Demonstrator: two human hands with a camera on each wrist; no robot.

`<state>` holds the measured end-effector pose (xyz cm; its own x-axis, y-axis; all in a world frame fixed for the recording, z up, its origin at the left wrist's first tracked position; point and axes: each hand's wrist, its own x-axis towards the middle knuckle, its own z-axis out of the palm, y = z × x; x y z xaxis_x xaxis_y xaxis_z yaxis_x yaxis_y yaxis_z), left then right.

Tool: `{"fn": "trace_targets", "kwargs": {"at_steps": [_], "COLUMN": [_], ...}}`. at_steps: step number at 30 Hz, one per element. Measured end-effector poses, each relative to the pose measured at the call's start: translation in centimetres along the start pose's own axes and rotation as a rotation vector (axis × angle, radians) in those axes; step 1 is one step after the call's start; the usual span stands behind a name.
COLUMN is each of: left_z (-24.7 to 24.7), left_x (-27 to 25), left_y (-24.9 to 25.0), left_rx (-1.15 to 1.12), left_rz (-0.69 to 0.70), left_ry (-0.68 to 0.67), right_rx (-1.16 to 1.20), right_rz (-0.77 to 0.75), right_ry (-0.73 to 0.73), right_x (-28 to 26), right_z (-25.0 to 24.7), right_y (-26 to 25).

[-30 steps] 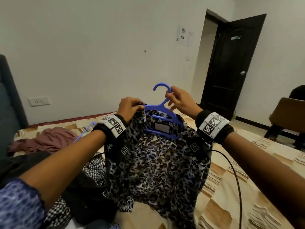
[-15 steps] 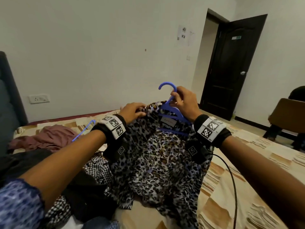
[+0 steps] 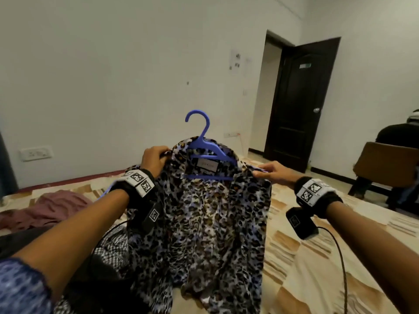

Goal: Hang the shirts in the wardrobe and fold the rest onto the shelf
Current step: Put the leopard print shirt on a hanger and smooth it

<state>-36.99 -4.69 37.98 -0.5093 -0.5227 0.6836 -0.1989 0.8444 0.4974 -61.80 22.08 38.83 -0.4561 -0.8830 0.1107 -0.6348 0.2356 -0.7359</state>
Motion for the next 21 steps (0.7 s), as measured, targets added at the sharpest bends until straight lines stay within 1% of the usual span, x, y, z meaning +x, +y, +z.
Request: {"fn": "trace_targets", "kwargs": {"at_steps": [1,2,3,5,6,7,8,10,12,17,19,21], "left_z": [-0.1,-0.3,-0.6,-1.2,-1.4,-1.6,-1.7,-1.5,-0.9,0.5,0.7,1.2], "left_x": [1.1,2.5,4.2,7.4,8.7,9.6,10.2,10.1,8.7,2.9,1.7,0.7], "left_y": [1.1,2.5,4.2,8.2,10.1,11.9,13.3,14.7,14.7,11.9,10.5,9.1], "left_rx": [-0.015,-0.031,-0.051,-0.104,-0.144,-0.189,-0.231,-0.258,-0.235,-0.173,-0.174,-0.179], "left_rz": [0.005,0.026,0.059,0.124,0.149,0.170,0.185,0.192,0.178,0.103,0.054,0.012], "left_ry": [0.021,0.055,0.102,0.228,0.289,0.336,0.361,0.335,0.248,-0.030,-0.142,-0.232], "right_rx": [-0.031,-0.100,-0.179,-0.344,-0.386,-0.413,-0.440,-0.479,-0.508,-0.445,-0.404,-0.383], "right_rz": [-0.041,-0.098,-0.158,-0.292,-0.347,-0.404,-0.446,-0.467,-0.429,-0.353,-0.309,-0.246], "right_ry": [0.021,0.093,0.228,0.650,0.824,0.926,0.969,0.953,0.870,0.618,0.550,0.518], "right_x": [0.7,1.4,2.0,2.6,2.4,1.9,1.1,-0.7,-2.9,-7.5,-8.0,-7.7], "right_z": [-1.3,-3.0,-5.0,-9.9,-12.2,-14.3,-15.9,-17.7,-17.6,-11.8,-9.8,-8.0], "right_y": [-0.3,-1.1,-2.2,-5.0,-6.5,-8.0,-9.0,-9.9,-9.0,-3.6,-1.3,1.3]}}
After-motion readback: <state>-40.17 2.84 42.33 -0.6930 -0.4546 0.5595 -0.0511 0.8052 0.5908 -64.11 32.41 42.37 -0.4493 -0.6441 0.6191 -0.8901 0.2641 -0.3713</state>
